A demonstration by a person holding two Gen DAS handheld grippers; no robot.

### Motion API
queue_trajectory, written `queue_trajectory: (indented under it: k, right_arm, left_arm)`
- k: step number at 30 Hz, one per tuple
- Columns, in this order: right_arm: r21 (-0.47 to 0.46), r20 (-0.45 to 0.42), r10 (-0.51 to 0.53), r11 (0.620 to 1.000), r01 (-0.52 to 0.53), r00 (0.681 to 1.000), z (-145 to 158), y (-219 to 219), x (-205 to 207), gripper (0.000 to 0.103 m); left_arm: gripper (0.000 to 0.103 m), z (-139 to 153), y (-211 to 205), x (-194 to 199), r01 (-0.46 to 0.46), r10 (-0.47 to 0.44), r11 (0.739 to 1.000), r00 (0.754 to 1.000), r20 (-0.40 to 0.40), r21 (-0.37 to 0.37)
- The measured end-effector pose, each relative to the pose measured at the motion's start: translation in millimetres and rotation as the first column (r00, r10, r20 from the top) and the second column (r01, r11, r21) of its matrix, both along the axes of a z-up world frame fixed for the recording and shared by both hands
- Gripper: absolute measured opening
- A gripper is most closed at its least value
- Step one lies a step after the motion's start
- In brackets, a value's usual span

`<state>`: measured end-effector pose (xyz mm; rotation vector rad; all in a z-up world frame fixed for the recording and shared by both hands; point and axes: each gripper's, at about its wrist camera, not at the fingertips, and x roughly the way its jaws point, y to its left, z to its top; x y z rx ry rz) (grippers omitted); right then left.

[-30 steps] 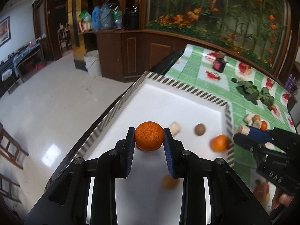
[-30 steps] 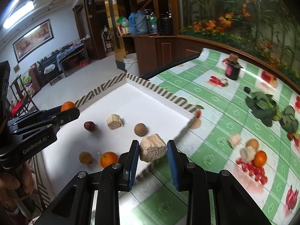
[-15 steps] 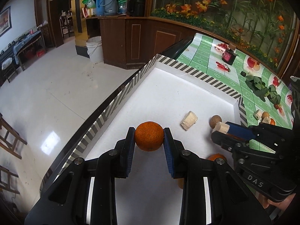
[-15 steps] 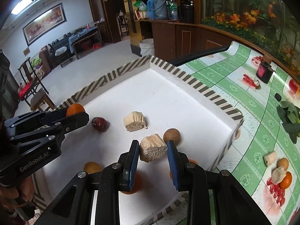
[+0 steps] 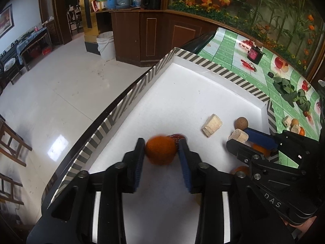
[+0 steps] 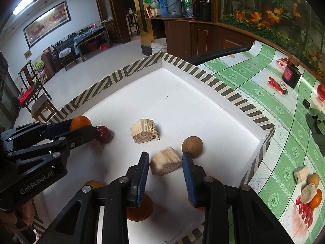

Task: Organize fruits
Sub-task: 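Open the left tool to drop the orange while the right tool releases the block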

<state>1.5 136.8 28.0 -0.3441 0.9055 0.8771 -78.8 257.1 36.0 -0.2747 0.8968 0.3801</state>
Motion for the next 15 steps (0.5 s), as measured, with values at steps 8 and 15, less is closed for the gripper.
queue_trajectory:
  k: [8,15]
  right_arm:
    - [0.048,-0.01,-0.003,0.999,0.004,1.0,10.9,-11.8,-5.7,0.037]
    - [0.121,0.005,-0.057,0.991,0.055,0.998,35.2,-49.0,-9.6,0.037]
  left_arm:
    - [0.042,5.5,-0.4,-4.1,-0.01,0.01,1.0,1.0,0.017,-0.001]
    - [0.042,19.9,-19.2,-7.0,0.02,-0.021,1.0,0.998,0.06,0.021]
